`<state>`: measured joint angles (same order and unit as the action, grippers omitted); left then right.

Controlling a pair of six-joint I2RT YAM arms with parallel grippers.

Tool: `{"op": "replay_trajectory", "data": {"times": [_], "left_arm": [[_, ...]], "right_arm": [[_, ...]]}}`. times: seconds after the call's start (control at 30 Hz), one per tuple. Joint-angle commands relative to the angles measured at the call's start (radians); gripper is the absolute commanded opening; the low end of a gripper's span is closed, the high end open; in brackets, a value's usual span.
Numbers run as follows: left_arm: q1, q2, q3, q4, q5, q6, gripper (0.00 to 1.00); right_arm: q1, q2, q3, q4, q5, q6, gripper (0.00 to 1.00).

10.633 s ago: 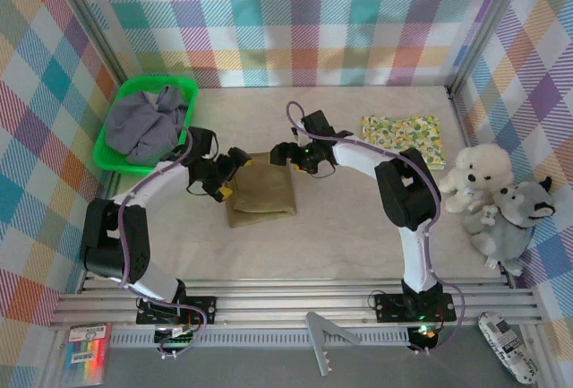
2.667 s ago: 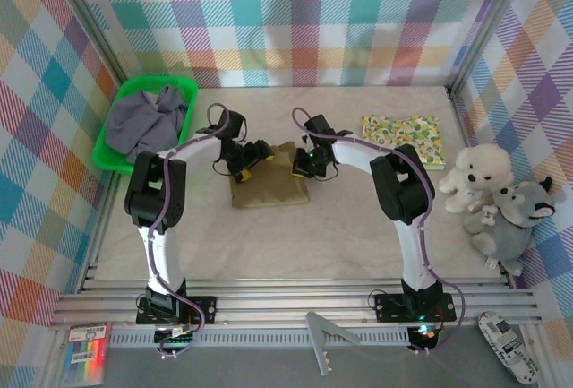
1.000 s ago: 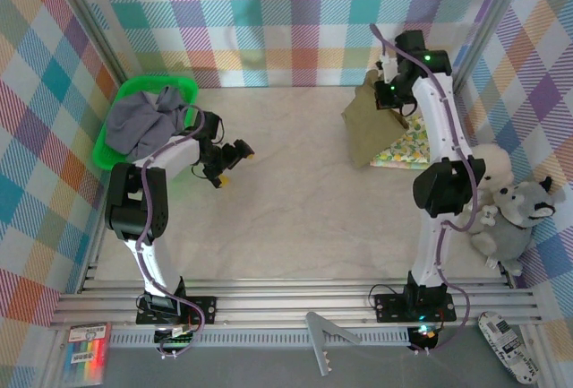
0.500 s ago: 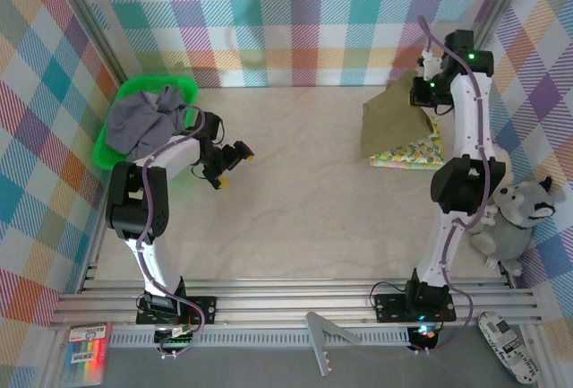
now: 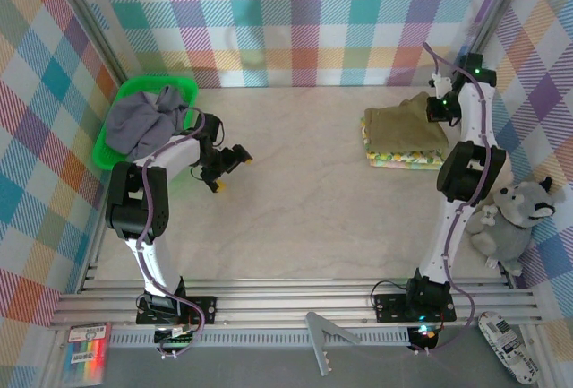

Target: Fold and stack the skirts

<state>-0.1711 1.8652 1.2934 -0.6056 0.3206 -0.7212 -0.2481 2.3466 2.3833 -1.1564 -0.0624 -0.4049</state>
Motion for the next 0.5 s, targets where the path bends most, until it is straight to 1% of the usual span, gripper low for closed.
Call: {"op": "replay_trajectory", "data": {"times": [0.0, 0.1, 0.13, 0.2, 0.23, 0.27, 0.3, 0.4, 0.47], "left_arm": [[0.011, -0.027, 0.027, -0.047, -0.026, 0.015, 1.00], [0.011, -0.031, 0.039, -0.066, -0.035, 0.022, 1.00], [0.013, -0.035, 0.045, -0.075, -0.036, 0.027, 1.00], [0.017, -0.051, 0.061, -0.089, -0.040, 0.035, 1.00], [0.021, -0.066, 0.069, -0.096, -0.048, 0.040, 1.00], [0.026, -0.083, 0.080, -0.106, -0.062, 0.049, 1.00], [0.032, -0.096, 0.093, -0.118, -0.079, 0.057, 1.00], [0.055, -0.137, 0.147, -0.167, -0.175, 0.097, 1.00], [0.077, -0.161, 0.191, -0.207, -0.269, 0.138, 1.00]], "right_arm": [[0.004, -0.008, -0.011, 0.031, 0.034, -0.044, 0.00], [0.005, -0.017, -0.008, -0.004, 0.077, -0.026, 0.00], [0.005, -0.024, -0.007, -0.021, 0.096, -0.018, 0.04], [0.005, -0.041, -0.007, -0.044, 0.161, 0.008, 0.30], [0.004, -0.055, -0.010, -0.046, 0.192, 0.028, 0.49], [0.004, -0.076, -0.020, -0.038, 0.214, 0.049, 0.82], [0.005, -0.100, -0.031, -0.026, 0.226, 0.073, 1.00], [0.016, -0.221, -0.113, 0.064, 0.284, 0.172, 0.99], [0.039, -0.370, -0.275, 0.205, 0.266, 0.229, 0.99]]}}
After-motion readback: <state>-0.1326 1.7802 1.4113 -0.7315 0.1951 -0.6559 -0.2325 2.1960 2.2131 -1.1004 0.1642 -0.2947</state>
